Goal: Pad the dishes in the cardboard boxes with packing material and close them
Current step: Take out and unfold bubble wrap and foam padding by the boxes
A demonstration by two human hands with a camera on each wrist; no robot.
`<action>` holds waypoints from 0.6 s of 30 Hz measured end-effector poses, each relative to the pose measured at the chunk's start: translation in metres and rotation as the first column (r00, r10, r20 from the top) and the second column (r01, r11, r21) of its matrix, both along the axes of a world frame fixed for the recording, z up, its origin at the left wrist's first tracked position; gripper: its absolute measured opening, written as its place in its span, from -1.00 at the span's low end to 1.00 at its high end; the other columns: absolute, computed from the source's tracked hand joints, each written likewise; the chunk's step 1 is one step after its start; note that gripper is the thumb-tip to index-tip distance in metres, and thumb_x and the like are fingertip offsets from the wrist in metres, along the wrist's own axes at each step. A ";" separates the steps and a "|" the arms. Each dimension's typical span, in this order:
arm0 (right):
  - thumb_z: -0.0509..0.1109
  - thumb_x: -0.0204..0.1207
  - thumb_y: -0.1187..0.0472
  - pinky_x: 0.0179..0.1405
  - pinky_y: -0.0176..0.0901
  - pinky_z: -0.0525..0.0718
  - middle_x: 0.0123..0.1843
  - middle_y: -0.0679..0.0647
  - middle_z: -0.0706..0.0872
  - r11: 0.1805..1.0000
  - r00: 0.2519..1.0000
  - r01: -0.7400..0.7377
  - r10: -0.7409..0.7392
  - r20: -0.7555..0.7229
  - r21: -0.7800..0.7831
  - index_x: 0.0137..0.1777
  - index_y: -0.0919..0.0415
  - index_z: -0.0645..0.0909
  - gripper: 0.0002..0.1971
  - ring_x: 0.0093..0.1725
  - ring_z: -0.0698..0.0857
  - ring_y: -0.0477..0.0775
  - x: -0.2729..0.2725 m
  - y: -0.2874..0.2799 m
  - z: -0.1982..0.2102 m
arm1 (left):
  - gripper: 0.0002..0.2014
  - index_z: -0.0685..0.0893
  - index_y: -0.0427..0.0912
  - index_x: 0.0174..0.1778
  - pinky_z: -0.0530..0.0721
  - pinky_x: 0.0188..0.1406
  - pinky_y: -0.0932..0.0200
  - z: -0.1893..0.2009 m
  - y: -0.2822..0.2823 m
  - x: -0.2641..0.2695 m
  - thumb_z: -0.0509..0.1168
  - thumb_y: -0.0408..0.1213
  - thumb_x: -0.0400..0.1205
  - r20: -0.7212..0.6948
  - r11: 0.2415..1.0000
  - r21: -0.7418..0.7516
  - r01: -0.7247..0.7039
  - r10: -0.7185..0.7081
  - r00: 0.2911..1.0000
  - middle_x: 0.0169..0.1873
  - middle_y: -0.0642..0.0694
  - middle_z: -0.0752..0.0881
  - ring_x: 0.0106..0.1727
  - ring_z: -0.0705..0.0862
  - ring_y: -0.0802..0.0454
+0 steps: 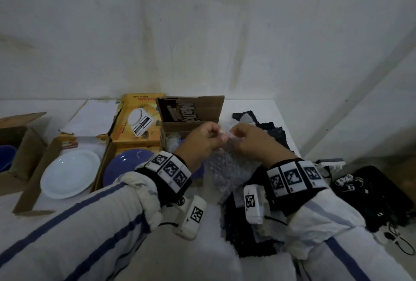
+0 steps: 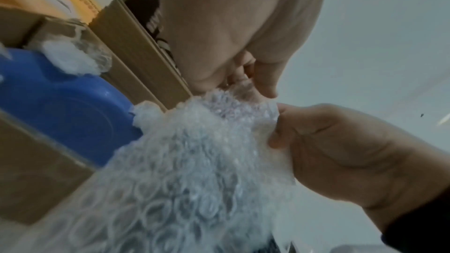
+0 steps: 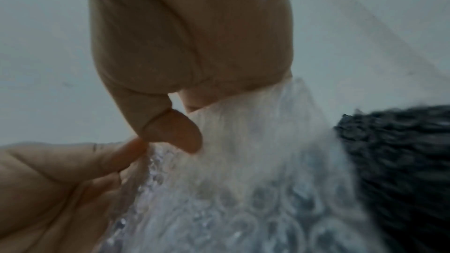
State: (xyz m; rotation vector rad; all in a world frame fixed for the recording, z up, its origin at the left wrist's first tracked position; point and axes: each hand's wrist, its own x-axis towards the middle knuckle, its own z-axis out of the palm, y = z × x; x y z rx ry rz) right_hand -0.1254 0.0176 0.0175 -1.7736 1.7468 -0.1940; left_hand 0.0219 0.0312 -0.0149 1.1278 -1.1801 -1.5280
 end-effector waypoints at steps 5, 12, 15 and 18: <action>0.23 0.54 0.15 0.27 -0.01 0.47 0.15 -0.05 0.71 0.966 0.964 -0.130 0.070 -0.255 -0.225 0.10 -0.19 0.66 -0.73 0.23 0.63 0.13 0.021 0.002 0.034 | -0.44 0.40 -0.02 0.30 0.62 0.22 0.07 0.017 -0.005 0.030 0.41 -0.56 0.48 0.117 0.995 -0.093 -0.041 0.052 0.992 0.21 0.00 0.49 0.25 0.51 0.08; 0.36 0.48 0.27 0.18 -0.01 0.64 0.04 -0.03 0.79 0.904 0.935 0.011 0.142 0.325 -0.428 0.07 0.05 0.76 -0.76 0.09 0.72 0.02 0.038 0.001 0.043 | -0.71 0.55 -0.12 0.16 0.68 0.11 0.26 0.023 -0.004 0.060 0.33 -0.50 0.58 0.124 0.986 -0.152 -0.067 0.086 0.988 0.07 -0.03 0.68 0.10 0.67 0.11; 0.40 0.43 0.40 -0.09 -0.18 0.64 -0.21 -0.07 0.77 0.956 0.761 0.026 0.170 0.626 -0.292 -0.15 0.08 0.76 -0.80 -0.15 0.70 -0.09 0.042 0.002 0.043 | -0.34 0.29 -0.16 0.39 0.65 0.12 0.30 0.023 -0.010 0.072 0.48 -0.50 0.46 0.099 0.974 -0.214 -0.068 0.091 0.991 0.18 0.10 0.50 0.24 0.53 0.14; 0.40 0.31 0.37 -0.25 -0.27 0.61 -0.32 -0.06 0.75 0.975 0.673 -0.099 0.211 0.708 -0.197 -0.25 0.07 0.75 -0.81 -0.26 0.66 -0.10 0.052 0.003 0.043 | -0.12 0.22 -0.20 0.54 0.62 0.13 0.30 0.028 -0.012 0.082 0.53 -0.45 0.35 0.164 0.978 -0.185 0.094 -0.064 0.984 0.23 0.05 0.49 0.21 0.53 0.19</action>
